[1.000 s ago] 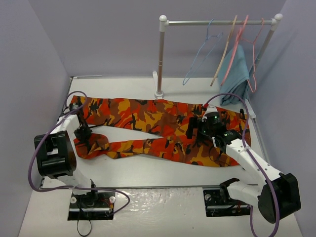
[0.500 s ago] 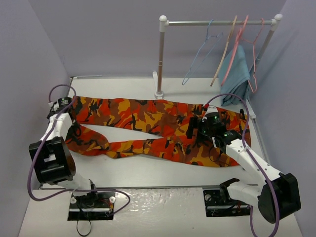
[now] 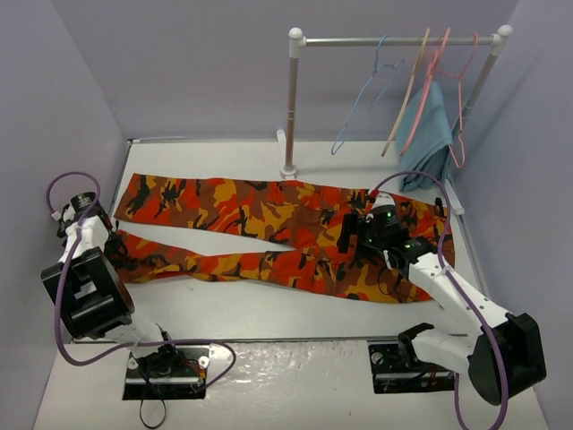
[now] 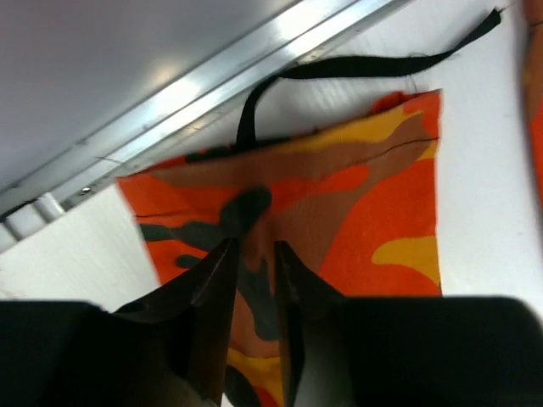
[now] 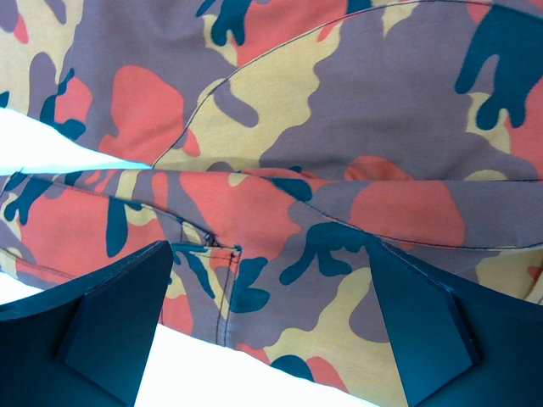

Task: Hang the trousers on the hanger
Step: Move the trousers to the center of the board

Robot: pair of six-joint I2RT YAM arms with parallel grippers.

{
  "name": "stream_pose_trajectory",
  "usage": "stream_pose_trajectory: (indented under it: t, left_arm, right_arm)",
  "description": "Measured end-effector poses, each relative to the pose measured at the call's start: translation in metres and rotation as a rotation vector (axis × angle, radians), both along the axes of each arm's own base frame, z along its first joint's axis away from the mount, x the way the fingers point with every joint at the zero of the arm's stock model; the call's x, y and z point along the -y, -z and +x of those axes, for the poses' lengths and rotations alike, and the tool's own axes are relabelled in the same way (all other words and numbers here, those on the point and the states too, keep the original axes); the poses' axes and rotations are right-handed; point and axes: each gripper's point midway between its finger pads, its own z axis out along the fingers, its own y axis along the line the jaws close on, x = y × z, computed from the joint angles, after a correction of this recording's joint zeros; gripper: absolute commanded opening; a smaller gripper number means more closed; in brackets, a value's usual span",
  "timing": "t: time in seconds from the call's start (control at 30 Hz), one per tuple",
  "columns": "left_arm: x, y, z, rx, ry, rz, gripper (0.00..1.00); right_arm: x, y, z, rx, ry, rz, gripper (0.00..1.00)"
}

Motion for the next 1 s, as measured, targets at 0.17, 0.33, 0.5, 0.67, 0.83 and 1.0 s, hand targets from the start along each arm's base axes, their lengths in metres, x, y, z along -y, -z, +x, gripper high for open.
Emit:
stream_pose_trajectory:
  t: [0.17,0.33,0.5,0.67,0.83,1.0]
  left_arm:
    - [0.033,-0.012,0.015,0.14,0.078,-0.064,0.46]
    - [0.094,-0.022,0.025,0.206,0.252,-0.134,0.46]
    - [0.138,-0.005,0.022,0.175,0.37,-0.233,0.45]
    - [0.165,0.02,0.019,0.093,0.438,-0.301,0.43]
    - [0.194,0.041,0.017,0.022,0.511,-0.352,0.41]
    - [0.196,0.046,0.02,0.021,0.508,-0.36,0.4]
  right_arm:
    - [-0.008,0.002,-0.005,-0.006,-0.026,-0.008,0.96]
    - [-0.033,0.015,-0.019,-0.037,-0.121,-0.05,0.89]
    - [-0.086,0.025,-0.037,-0.057,-0.301,-0.106,0.83]
    - [-0.143,0.028,-0.047,-0.026,-0.472,-0.165,0.79]
    - [-0.195,0.039,-0.056,0.006,-0.618,-0.197,0.75]
    - [-0.21,0.072,-0.055,-0.017,-0.668,-0.233,0.73]
